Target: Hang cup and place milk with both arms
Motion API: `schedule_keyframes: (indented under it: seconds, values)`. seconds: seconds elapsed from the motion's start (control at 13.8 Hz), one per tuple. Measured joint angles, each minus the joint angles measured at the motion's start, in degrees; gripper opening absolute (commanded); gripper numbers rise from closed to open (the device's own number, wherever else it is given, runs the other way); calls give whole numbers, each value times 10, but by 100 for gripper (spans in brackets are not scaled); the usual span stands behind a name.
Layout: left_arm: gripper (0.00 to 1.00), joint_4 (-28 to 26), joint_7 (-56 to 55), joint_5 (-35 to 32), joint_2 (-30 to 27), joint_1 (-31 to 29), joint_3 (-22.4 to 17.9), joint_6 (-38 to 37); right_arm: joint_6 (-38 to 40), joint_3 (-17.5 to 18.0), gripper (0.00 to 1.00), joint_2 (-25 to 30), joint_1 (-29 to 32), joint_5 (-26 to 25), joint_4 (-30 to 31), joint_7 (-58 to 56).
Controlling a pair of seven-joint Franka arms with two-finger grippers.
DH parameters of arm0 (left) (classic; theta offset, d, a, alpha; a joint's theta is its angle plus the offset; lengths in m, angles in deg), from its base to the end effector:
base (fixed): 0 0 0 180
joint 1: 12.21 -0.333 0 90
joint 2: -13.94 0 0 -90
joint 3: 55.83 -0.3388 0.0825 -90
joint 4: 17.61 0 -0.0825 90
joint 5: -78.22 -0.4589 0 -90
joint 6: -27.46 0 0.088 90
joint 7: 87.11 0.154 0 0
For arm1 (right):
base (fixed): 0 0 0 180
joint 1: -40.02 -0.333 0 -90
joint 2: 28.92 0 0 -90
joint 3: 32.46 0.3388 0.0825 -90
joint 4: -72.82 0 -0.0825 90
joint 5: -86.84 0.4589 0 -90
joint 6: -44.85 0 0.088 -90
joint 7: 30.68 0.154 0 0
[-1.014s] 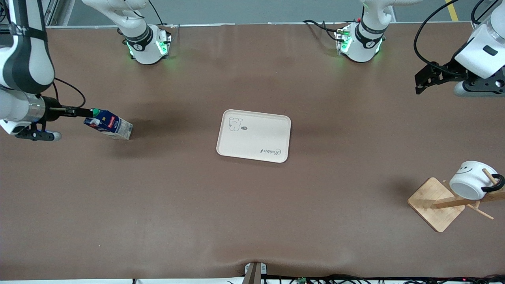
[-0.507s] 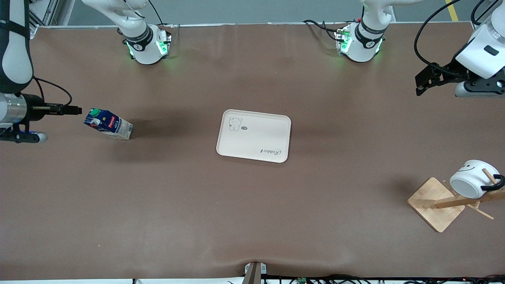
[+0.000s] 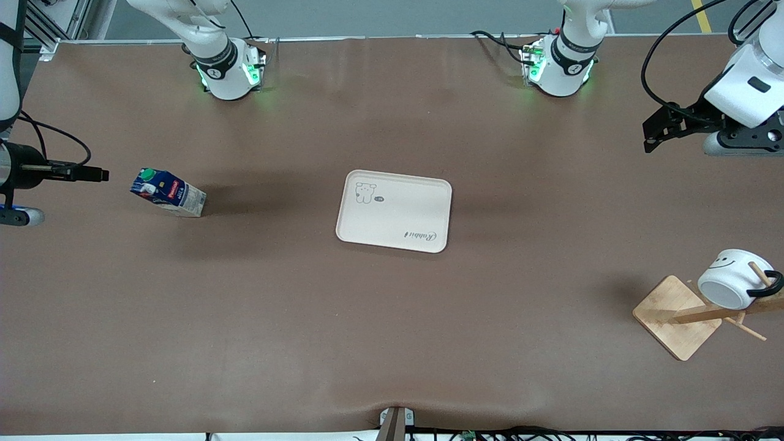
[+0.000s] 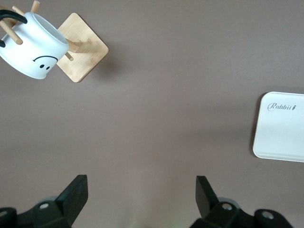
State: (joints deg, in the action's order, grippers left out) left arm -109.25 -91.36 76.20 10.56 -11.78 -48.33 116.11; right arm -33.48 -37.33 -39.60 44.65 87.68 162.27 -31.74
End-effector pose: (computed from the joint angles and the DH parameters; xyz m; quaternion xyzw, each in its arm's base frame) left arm 0.6024 -0.0804 0.6189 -0.9993 0.0315 -0.0054 0.0210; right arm 0.6268 -0.0992 0.4759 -0.9793 0.0729 0.1880 0.0168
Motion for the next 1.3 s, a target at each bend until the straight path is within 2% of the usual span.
schedule_keyframes:
  seconds: [0.14,0.43,0.65,0.87,1.3]
  values:
    - [100,0,0,0,-1,0,0,0,7,-1,100,-1,2,0,-29,4]
    - [100,-5,0,0,-12,0,0,0,113,1,100,5,1,0,-150,4]
    - [100,-9,0,0,-22,0,0,0,118,13,100,32,-7,0,-188,5]
    - [100,-9,0,0,-24,0,0,0,80,24,100,69,-37,-10,-178,16]
    - [100,-7,0,0,-25,-1,-1,0,5,25,100,169,-45,-12,-24,19]
